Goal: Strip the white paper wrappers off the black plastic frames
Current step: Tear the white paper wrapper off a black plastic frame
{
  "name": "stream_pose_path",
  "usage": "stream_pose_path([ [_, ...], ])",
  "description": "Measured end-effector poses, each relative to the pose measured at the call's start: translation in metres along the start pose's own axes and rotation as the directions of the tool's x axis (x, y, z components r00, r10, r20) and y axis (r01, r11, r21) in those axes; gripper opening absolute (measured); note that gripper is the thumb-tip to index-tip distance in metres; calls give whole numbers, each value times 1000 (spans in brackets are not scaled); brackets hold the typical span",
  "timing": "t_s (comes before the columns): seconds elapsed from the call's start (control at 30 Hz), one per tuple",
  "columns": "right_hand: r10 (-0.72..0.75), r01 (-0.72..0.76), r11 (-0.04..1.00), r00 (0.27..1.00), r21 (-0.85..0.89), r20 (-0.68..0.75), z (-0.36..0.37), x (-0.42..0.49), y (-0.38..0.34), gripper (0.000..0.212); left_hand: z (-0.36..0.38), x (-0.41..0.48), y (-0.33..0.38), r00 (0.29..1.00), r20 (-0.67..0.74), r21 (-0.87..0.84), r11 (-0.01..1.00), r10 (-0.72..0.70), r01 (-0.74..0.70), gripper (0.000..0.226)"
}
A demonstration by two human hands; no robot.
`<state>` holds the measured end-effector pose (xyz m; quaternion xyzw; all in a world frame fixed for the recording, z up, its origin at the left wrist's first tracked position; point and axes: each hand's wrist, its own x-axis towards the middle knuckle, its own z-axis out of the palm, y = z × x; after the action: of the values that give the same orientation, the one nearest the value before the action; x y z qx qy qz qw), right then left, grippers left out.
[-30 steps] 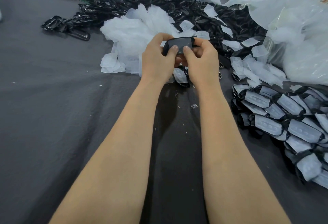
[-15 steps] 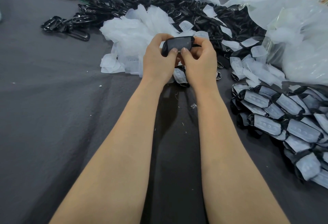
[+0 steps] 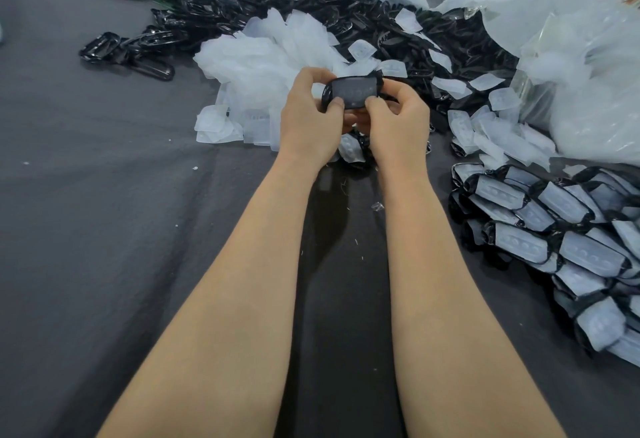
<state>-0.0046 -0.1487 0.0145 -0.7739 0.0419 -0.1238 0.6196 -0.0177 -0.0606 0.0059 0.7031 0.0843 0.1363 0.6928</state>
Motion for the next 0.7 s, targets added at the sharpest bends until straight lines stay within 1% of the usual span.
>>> stream_pose_path([
  [0.1, -9, 9, 1000, 1000, -14, -10, 0, 0, -1, 21, -2, 1, 0, 1000, -10, -14, 1000, 19, -19, 27],
  [0.2, -34, 31, 996, 999, -80, -40, -1, 0, 0, 21, -2, 0, 0, 999, -13, -38, 999, 32, -33, 28],
  [0.33, -77, 66, 984, 995, -163, -60, -1, 0, -1, 17, -1, -2, 1, 999, -11, -26, 999, 46, -46, 23],
  [0.47, -79, 70, 984, 995, -165, -52, -1, -1, -2, 16, -2, -2, 1, 997, -28, 15, 997, 72, -71, 12],
  [0.63, -63, 58, 992, 997, -116, -39, 1, -2, -4, 12, -3, 1, 2, 997, -42, 27, 998, 62, -61, 14],
  [0.7, -77, 73, 989, 997, -125, -31, 1, -3, -4, 7, -3, 0, 3, 997, -51, 15, 998, 56, -55, 15],
])
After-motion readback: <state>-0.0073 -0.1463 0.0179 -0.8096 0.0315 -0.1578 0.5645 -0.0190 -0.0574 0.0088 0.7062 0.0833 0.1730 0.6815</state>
